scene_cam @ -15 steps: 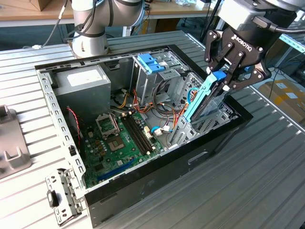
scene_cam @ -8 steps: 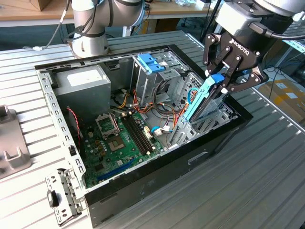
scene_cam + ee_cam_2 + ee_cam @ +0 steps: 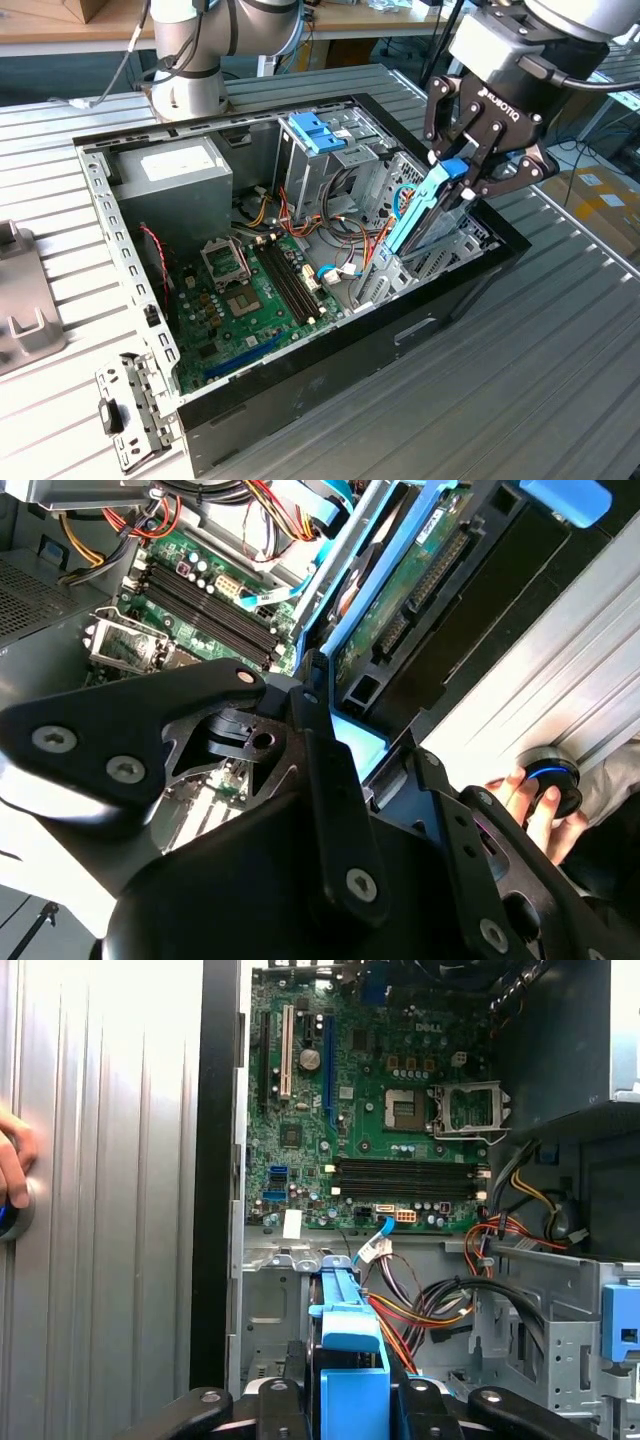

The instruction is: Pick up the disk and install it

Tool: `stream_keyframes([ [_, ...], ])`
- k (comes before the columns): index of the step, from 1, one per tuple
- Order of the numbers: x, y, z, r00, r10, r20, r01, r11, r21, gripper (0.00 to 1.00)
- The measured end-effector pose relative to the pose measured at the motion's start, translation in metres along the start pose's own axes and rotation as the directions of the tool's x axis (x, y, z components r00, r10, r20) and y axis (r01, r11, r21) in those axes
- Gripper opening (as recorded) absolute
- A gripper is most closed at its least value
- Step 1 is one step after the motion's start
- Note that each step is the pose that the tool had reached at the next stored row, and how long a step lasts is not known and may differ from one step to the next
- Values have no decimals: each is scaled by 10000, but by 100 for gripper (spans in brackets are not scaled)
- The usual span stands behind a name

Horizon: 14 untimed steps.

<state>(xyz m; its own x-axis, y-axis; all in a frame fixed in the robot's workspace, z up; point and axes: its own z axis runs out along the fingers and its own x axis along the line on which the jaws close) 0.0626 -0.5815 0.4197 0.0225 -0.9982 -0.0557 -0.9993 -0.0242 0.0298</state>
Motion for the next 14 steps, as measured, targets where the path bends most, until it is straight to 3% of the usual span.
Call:
stream_keyframes([
  [3, 4, -2, 63, 10000, 0, 0, 0, 10000, 0, 37],
  [5, 5, -2, 68, 10000, -1, -2, 1, 10000, 1, 38],
  [6, 5, -2, 70, 10000, -1, -1, 1, 10000, 0, 45],
  [14, 5, -3, 84, 10000, -1, 0, 1, 10000, 0, 43],
])
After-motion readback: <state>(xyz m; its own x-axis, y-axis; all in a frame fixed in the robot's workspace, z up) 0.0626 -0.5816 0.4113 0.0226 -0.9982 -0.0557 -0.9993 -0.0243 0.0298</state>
